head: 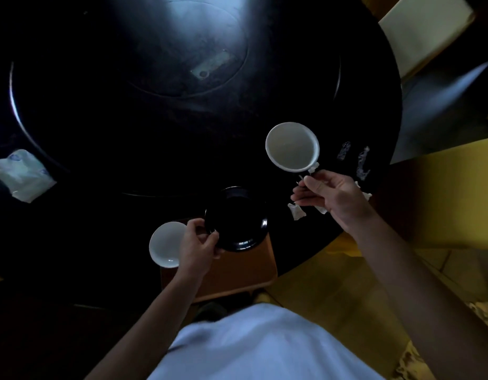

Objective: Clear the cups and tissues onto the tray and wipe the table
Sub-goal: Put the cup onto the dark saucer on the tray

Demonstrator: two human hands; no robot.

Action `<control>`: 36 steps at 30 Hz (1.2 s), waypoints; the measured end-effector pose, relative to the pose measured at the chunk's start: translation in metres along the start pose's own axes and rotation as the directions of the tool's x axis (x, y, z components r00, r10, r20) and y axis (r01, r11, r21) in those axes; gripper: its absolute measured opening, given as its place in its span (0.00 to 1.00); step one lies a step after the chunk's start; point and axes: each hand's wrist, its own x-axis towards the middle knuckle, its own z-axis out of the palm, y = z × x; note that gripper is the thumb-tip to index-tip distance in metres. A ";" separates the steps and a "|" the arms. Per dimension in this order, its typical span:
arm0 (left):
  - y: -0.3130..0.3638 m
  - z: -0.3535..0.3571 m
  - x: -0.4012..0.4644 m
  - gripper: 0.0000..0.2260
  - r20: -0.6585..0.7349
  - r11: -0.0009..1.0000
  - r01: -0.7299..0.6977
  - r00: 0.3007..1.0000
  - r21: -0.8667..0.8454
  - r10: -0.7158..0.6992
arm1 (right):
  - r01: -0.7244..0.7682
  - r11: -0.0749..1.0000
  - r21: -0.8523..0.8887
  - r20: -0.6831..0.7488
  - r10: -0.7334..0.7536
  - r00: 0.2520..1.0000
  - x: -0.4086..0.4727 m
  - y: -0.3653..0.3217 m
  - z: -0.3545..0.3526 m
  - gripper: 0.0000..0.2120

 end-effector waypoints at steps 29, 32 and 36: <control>-0.086 0.030 -0.019 0.11 -0.075 0.971 0.234 0.969 -0.042 -0.237 | -0.218 0.962 -0.166 0.080 0.234 0.969 -0.064 0.118 0.021 0.09; -0.085 0.030 -0.016 0.11 -0.082 0.971 0.239 0.967 -0.033 -0.241 | -0.236 0.957 -0.168 0.084 0.252 0.964 -0.061 0.128 0.024 0.09; -0.086 0.032 -0.013 0.11 -0.079 0.966 0.257 0.963 -0.029 -0.259 | -0.257 0.954 -0.157 0.093 0.274 0.957 -0.056 0.135 0.028 0.08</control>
